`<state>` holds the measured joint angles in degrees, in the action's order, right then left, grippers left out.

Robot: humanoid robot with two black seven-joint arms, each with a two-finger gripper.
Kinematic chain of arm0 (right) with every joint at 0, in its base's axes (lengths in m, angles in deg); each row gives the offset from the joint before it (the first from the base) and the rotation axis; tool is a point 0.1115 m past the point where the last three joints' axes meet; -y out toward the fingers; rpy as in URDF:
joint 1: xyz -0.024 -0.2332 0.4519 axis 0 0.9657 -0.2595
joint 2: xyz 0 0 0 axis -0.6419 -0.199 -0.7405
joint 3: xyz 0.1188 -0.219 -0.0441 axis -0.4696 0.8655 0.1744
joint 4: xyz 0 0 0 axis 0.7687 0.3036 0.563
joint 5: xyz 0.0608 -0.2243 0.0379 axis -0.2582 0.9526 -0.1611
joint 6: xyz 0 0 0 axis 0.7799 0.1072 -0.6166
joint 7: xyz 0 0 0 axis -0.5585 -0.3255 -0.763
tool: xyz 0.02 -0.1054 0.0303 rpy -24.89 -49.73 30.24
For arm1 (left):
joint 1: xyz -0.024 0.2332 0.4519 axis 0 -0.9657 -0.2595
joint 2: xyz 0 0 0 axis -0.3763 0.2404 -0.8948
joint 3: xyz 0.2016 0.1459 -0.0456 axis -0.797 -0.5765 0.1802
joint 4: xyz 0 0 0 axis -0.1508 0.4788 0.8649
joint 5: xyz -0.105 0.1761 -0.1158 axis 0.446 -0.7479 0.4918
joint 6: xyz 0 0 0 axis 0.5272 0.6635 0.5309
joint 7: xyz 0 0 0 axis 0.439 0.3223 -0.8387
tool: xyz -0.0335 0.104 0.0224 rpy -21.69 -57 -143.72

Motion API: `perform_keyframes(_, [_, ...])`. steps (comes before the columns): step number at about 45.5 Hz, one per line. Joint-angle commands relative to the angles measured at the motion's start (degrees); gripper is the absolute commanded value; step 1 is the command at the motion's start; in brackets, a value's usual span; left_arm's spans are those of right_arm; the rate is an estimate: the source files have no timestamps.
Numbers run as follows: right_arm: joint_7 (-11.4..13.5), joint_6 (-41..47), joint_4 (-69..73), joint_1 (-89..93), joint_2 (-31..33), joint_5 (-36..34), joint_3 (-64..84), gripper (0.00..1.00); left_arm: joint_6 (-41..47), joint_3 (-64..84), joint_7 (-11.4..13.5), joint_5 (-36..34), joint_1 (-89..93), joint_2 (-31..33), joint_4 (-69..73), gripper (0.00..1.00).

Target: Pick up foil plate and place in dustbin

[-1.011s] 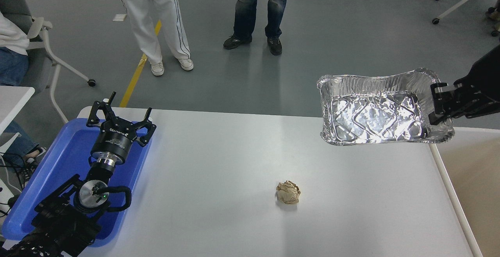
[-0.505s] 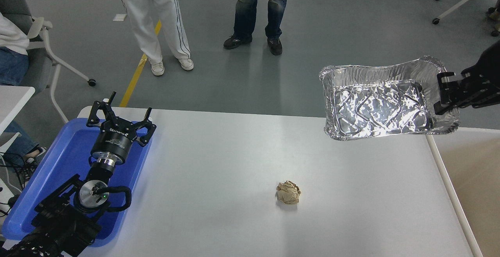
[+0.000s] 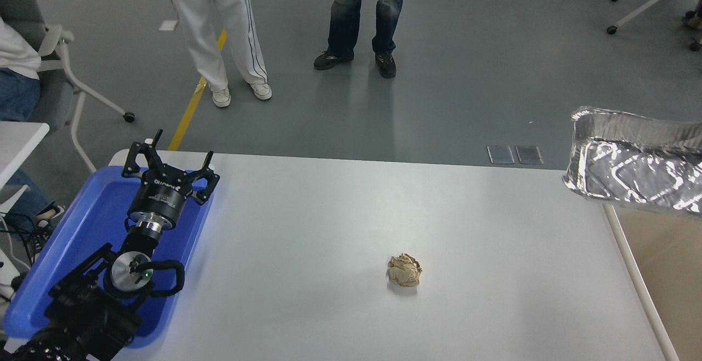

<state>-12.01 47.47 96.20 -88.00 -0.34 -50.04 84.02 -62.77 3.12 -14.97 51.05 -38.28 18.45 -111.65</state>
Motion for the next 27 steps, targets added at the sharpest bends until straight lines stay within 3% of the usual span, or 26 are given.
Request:
perform_keyframes(1, [0.0, 0.0, -5.5, 1.8, 9.1, 4.4, 2.3, 0.0, 0.0, 0.0, 0.0, 0.0, 0.0, 0.0, 0.0, 1.0])
perform_keyframes(14, [0.5, 0.0, -11.8, 6.2, 13.7, 8.0, -0.5, 0.0, 0.0, 0.0, 0.0, 0.0, 0.0, 0.0, 0.0, 1.0])
perform_keyframes(27, [0.5, 0.0, -18.6, 31.6, 16.3, 7.0, -21.8, 0.0, 0.0, 0.0, 0.0, 0.0, 0.0, 0.0, 0.0, 1.0])
